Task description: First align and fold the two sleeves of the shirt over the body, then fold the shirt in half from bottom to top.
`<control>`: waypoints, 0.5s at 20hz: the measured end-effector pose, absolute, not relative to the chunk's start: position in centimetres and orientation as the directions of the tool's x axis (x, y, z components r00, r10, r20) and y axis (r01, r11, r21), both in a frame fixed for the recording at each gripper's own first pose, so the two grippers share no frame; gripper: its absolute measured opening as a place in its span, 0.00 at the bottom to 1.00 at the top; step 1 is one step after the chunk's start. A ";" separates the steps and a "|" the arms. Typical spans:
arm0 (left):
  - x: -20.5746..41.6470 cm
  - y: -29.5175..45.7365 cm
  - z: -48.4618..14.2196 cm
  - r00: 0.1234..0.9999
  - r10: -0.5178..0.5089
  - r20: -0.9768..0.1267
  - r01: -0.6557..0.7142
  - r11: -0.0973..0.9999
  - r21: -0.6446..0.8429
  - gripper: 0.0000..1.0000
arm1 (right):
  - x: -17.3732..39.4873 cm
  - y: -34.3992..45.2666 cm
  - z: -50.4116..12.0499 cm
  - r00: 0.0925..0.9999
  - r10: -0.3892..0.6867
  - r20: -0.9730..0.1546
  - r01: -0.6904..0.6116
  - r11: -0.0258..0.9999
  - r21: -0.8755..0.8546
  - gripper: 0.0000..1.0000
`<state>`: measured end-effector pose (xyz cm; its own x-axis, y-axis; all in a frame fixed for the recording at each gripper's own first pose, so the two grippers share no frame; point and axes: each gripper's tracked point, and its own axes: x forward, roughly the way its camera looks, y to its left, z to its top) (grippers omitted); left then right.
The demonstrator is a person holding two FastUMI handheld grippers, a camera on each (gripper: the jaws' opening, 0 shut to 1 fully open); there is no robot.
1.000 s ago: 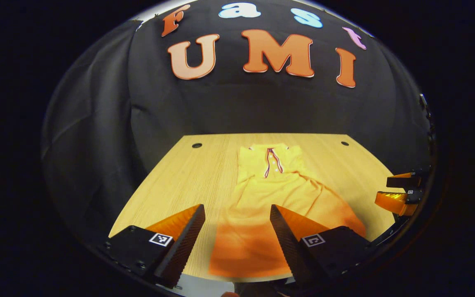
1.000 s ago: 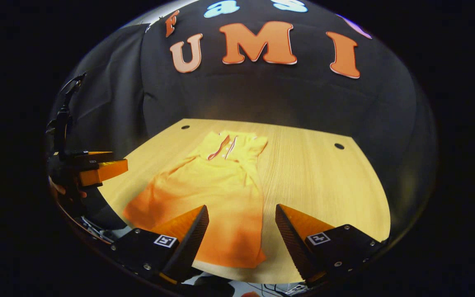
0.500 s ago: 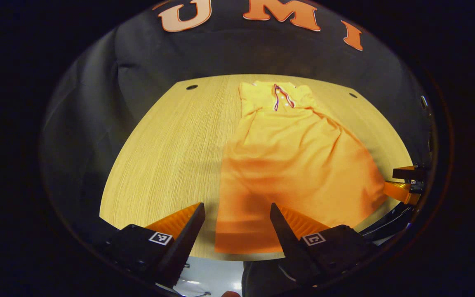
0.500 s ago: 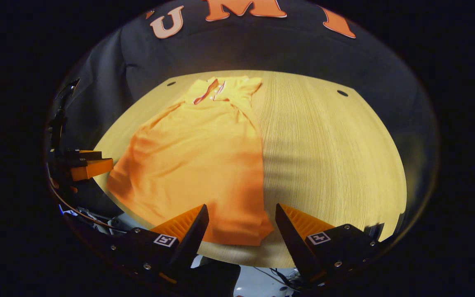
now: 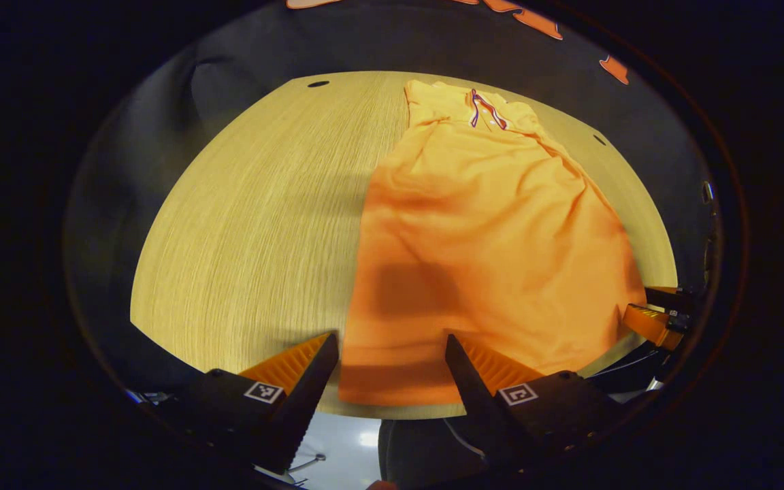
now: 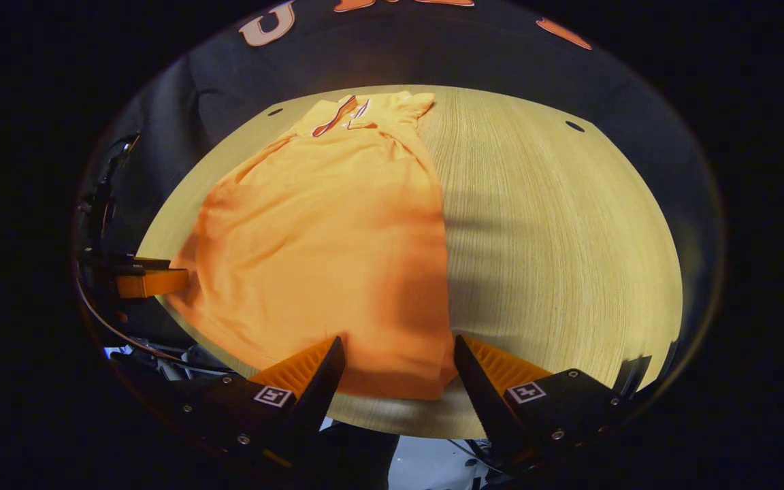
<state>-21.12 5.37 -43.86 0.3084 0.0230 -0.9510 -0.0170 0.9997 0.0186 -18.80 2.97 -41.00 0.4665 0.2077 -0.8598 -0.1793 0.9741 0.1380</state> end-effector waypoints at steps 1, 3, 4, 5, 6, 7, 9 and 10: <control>-21.0 5.2 -43.7 0.309 0.019 -0.951 0.001 1.000 0.020 0.97 | -18.9 3.1 -41.1 0.464 0.207 -0.861 -0.195 0.972 0.129 0.99; -20.9 5.1 -43.6 0.316 0.010 -0.949 0.021 1.000 0.017 0.97 | -18.7 2.5 -41.3 0.477 0.177 -0.861 -0.187 0.977 0.098 0.98; -20.9 5.0 -43.6 0.319 0.004 -0.948 0.035 0.999 0.016 0.98 | -18.5 2.2 -41.4 0.487 0.164 -0.858 -0.148 0.984 0.104 0.86; -20.9 4.8 -43.6 0.323 0.000 -0.946 0.046 0.999 0.016 0.97 | -18.4 2.2 -41.4 0.496 0.166 -0.852 -0.111 0.986 0.127 0.88; -20.8 4.7 -43.6 0.326 -0.005 -0.945 0.047 0.999 0.011 0.97 | -18.3 1.8 -41.5 0.497 0.154 -0.854 -0.091 0.988 0.125 0.73; -20.7 4.6 -43.7 0.336 -0.004 -0.942 0.040 0.999 0.010 0.95 | -18.0 0.9 -41.7 0.503 0.121 -0.856 -0.052 0.993 0.109 0.74; -20.3 3.5 -43.6 0.350 -0.020 -0.937 0.051 0.999 -0.002 0.66 | -18.4 1.9 -41.6 0.485 0.162 -0.860 -0.077 0.987 0.142 0.34; -20.0 3.1 -43.3 0.365 -0.021 -0.931 0.035 0.999 -0.008 0.46 | -18.3 2.2 -42.2 0.465 0.180 -0.867 -0.101 0.983 0.150 0.33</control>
<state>-19.99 3.13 -43.30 0.3648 -0.0206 -0.9309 0.0350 0.9994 -0.0084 -18.33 2.16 -42.24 0.4653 0.1802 -0.8666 -0.1007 0.9835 0.1504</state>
